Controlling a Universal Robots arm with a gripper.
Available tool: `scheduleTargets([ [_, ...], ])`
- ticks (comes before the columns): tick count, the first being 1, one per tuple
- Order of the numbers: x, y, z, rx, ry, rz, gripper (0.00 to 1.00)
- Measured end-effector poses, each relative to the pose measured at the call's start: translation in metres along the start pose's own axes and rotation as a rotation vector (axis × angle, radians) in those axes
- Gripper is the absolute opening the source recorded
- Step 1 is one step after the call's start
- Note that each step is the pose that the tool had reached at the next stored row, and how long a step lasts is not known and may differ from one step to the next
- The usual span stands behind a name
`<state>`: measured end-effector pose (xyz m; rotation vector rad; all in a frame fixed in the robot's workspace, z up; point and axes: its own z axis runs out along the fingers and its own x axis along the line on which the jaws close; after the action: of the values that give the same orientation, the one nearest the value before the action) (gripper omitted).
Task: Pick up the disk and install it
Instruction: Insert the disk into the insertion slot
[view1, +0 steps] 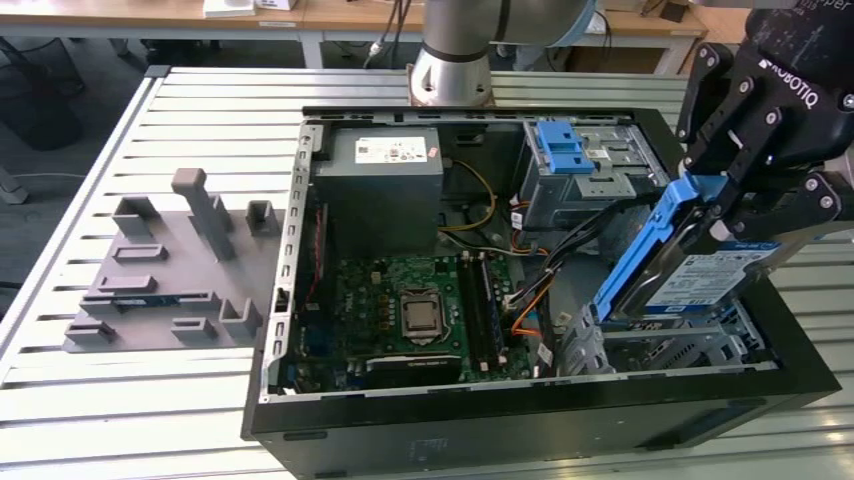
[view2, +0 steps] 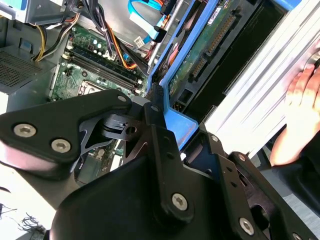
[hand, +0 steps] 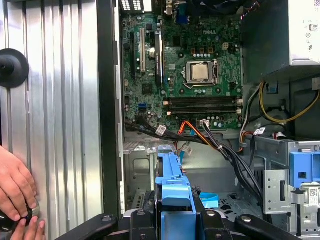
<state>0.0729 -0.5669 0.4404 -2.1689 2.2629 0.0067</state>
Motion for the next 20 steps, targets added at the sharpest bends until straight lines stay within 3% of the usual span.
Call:
scheduleTargets([
  [20,0.0013,-0.0001,0.0069,0.0000,0.0000,0.000,0.36],
])
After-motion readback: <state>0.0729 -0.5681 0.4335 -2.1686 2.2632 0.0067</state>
